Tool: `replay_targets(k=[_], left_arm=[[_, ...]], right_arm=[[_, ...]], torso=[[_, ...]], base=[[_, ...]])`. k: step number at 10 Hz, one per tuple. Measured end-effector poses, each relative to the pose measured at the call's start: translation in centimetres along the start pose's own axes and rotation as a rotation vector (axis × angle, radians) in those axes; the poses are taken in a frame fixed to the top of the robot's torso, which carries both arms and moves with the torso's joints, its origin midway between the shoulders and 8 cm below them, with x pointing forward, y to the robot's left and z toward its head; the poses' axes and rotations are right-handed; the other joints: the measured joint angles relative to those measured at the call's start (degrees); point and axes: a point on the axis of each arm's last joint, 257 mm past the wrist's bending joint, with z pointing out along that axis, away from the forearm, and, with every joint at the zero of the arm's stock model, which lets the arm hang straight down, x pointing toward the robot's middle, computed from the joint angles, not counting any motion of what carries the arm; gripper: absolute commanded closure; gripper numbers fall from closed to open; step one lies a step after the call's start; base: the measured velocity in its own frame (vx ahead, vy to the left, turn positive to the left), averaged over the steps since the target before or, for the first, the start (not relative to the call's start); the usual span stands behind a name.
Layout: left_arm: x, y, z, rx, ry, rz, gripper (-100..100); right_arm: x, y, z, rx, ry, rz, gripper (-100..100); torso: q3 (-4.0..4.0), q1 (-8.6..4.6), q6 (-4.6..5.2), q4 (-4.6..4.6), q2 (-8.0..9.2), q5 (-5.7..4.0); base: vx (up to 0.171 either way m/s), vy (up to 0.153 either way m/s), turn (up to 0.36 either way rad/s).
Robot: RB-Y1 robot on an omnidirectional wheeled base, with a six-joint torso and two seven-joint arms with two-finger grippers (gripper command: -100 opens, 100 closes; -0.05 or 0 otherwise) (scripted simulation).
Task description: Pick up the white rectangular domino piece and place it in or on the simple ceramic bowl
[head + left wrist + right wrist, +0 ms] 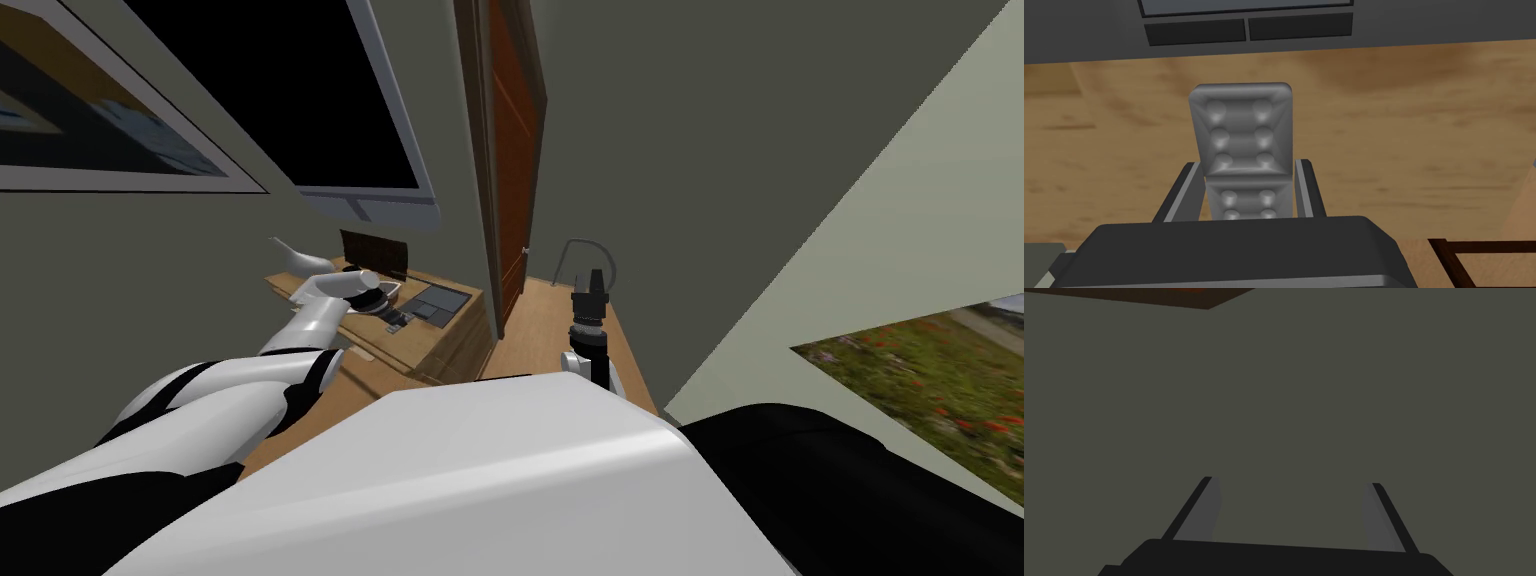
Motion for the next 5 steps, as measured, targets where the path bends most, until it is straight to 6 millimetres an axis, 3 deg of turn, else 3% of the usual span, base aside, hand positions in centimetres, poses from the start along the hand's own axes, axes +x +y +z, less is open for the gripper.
replay_targets(k=[3,5], left_arm=[[2.3,-0.6,-2.1,0.028,0.037,-0.047,100],[3.3,-0.9,-3.2,0.039,0.056,-0.077,100]], right_arm=[[0.0,0.0,0.0,0.0,0.0,0.0,0],[0.0,0.0,0.0,0.0,0.0,0.0,0]], torso=[[0.1,0.12,-0.07,0.03,0.15,0.03],[-0.05,0.22,-0.18,-0.03,-0.11,0.07]], base=[[-0.231,0.161,-0.26],[-0.156,0.124,-0.14]])
